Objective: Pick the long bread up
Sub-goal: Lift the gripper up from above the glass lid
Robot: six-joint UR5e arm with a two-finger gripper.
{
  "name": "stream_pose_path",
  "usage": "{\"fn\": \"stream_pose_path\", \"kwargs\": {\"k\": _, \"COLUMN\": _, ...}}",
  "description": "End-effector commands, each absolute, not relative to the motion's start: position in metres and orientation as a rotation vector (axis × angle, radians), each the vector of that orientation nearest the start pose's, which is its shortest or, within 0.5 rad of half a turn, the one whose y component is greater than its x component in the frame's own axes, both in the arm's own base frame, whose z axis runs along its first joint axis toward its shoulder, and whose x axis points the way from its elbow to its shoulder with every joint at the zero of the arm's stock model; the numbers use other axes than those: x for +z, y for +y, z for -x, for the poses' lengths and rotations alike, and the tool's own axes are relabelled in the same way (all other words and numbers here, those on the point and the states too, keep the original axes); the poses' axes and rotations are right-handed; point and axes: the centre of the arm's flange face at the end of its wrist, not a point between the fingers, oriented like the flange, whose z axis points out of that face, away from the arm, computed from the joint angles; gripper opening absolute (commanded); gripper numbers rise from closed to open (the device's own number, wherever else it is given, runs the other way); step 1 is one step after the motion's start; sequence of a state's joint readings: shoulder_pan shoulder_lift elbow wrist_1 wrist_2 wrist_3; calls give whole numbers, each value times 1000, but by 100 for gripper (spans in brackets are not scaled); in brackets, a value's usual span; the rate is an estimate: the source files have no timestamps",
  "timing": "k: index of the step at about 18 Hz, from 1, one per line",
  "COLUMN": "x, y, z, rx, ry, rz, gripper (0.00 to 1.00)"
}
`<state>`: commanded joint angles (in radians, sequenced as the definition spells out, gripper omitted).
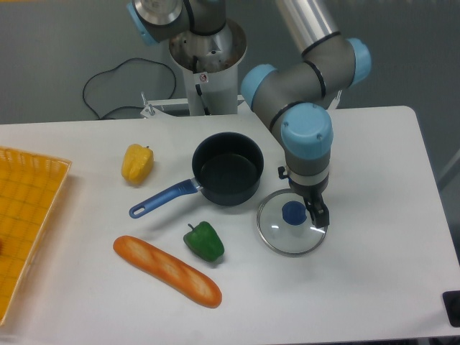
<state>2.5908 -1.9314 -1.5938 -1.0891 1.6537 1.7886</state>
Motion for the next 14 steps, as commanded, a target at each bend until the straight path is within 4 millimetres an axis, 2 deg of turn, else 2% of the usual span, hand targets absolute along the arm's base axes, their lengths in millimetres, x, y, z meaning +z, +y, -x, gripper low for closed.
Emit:
{"fn": "stream_pose_path", "kwargs": {"k": 5, "x": 328, "y": 432, "z": 456, "rx": 159, "ry": 1178, "rz": 2917, "gripper": 100}}
{"fn": "stream_pose_path", "kwargs": {"k": 6, "x": 325, "y": 431, "z": 454, "rx": 144, "ry": 1166, "rz": 2904, "gripper": 100}}
{"fn": "stream_pose_path", "kwargs": {"k": 8, "x": 308, "y": 415, "z": 457, "rx": 103, "ry": 1130, "rz": 2922, "gripper": 100}}
{"fn": "stream_pose_path", "kwargs": {"k": 12, "x": 305, "y": 412, "z": 456, "rx": 86, "ry": 1114, "rz": 2921, "gripper": 100}}
{"fn": "stream_pose_path", "kwargs": {"k": 14, "x": 307, "y": 414, "z": 451, "rx": 74, "ry": 1000, "rz": 2913, "gripper": 100}}
